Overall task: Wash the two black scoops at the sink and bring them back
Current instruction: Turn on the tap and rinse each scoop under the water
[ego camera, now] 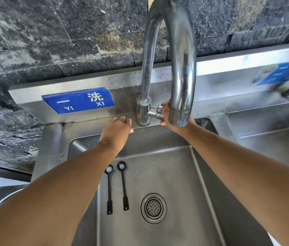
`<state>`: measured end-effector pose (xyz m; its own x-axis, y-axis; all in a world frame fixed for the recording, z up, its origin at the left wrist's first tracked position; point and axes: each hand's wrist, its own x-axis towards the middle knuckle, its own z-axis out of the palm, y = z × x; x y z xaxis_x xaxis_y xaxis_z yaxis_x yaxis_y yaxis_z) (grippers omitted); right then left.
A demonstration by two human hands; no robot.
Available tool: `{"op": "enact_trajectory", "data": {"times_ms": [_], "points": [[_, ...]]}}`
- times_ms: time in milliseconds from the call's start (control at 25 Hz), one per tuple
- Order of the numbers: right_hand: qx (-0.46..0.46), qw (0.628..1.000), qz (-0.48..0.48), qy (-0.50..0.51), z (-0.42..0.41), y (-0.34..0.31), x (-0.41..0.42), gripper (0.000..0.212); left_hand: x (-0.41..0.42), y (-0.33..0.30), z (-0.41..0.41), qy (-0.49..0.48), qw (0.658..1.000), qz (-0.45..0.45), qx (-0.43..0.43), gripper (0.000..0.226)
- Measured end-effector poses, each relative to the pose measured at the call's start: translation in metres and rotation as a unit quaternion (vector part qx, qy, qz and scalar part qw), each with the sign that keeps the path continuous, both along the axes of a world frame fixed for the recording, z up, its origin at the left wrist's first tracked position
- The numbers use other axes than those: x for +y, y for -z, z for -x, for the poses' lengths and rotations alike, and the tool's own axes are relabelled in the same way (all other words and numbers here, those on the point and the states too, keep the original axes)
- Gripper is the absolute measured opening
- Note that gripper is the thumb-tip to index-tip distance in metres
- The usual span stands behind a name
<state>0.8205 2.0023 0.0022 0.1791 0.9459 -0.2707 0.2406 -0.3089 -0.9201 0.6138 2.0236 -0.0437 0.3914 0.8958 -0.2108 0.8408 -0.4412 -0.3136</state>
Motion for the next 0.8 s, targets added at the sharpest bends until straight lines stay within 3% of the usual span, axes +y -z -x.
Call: {"op": "enact_trajectory", "data": {"times_ms": [400,800], "points": [[-0.072,0.997,0.03,-0.008,-0.005,0.005,0.005,0.029,-0.001,0.0,0.002,0.009,1.0,-0.014,0.002,0.044],[-0.061,0.998,-0.001,0.012,-0.004,0.009,0.005,0.035,0.0,-0.003,0.0,0.02,0.999,-0.028,0.017,0.043]]}}
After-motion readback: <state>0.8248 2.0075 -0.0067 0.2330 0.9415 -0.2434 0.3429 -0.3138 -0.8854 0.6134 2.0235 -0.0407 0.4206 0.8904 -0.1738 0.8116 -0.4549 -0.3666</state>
